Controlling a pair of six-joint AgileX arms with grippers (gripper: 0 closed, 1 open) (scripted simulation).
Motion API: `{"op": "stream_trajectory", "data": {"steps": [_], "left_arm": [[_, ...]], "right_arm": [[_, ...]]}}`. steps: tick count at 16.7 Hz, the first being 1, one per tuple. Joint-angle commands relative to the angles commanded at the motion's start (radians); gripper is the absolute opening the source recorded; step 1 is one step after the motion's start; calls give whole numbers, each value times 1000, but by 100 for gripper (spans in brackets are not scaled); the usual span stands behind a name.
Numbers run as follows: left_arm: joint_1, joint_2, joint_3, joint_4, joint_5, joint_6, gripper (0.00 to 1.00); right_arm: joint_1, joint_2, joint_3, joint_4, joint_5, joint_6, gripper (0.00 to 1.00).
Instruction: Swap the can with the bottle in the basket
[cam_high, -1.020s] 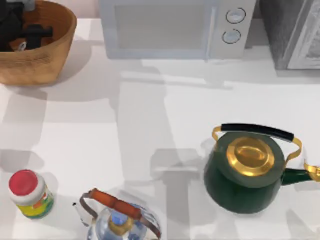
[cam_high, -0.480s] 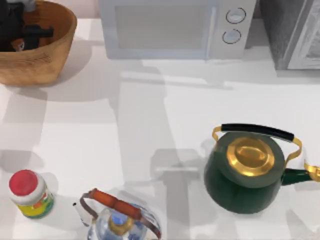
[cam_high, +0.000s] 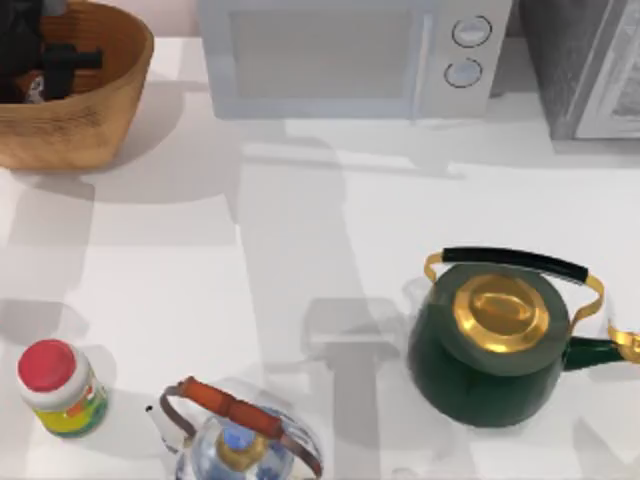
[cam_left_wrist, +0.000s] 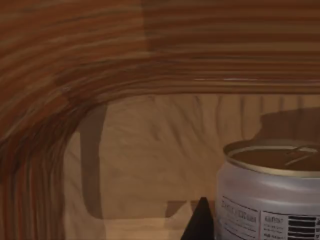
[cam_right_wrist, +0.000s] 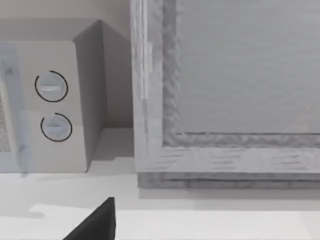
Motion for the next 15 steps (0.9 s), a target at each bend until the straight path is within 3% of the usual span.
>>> {"op": "stream_trajectory", "data": {"steps": [6, 11, 15], "left_arm": [[-24, -406, -402, 183, -101, -7, 0], [-53, -1004, -961, 416, -170, -10, 0], [-68, -1540, -1458, 635, -181, -18, 0]], "right_arm": [[0, 0, 0, 0, 0, 0, 100], [0, 0, 0, 0, 0, 0, 100], [0, 0, 0, 0, 0, 0, 100]]}}
